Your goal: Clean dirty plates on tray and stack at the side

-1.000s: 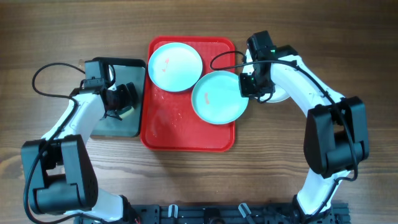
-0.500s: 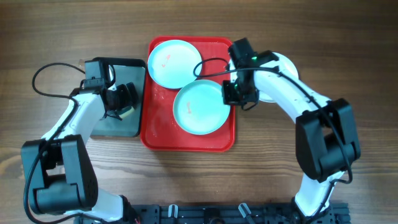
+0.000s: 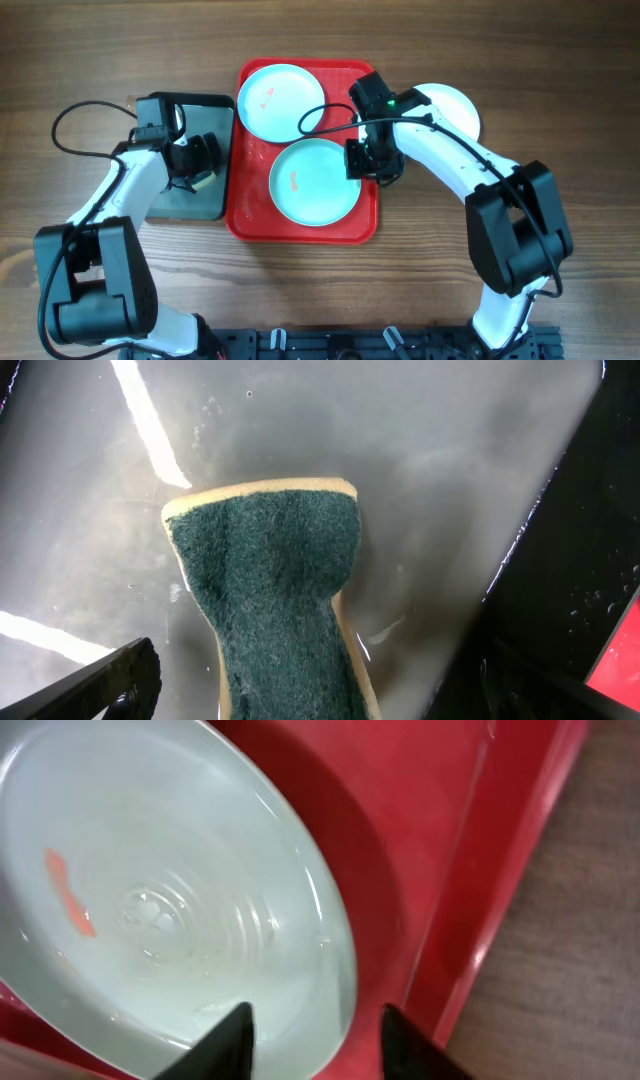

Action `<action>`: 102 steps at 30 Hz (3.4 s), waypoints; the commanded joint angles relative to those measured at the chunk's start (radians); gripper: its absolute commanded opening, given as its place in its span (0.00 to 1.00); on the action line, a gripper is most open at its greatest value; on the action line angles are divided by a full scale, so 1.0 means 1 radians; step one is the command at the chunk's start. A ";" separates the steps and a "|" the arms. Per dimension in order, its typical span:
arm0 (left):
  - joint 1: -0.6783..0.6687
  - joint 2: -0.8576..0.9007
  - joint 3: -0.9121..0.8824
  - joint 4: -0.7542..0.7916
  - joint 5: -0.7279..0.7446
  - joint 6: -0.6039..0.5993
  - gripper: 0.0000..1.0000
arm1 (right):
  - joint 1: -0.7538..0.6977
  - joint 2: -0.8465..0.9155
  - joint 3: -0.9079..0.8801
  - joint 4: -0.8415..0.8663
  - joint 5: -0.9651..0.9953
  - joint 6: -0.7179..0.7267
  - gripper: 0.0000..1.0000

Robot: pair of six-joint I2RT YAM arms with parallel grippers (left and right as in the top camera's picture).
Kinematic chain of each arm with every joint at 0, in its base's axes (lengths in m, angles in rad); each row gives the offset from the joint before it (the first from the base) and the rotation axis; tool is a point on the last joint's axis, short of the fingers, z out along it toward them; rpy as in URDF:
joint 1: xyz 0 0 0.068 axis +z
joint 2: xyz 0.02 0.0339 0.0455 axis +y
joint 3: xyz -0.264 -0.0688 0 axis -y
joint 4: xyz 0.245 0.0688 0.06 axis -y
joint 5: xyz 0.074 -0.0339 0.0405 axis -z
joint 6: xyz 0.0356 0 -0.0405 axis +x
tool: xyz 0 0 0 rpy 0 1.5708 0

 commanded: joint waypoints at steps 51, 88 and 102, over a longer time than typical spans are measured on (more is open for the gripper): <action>0.004 0.005 -0.007 0.046 -0.037 0.085 0.63 | 0.042 -0.019 -0.011 0.069 0.126 -0.107 0.24; 0.004 -0.133 -0.001 0.093 -0.080 0.031 0.04 | 0.043 -0.019 -0.011 0.067 0.134 -0.132 0.54; 0.004 -0.347 -0.005 0.042 -0.080 0.028 0.06 | 0.043 -0.019 -0.011 0.071 0.133 -0.129 0.92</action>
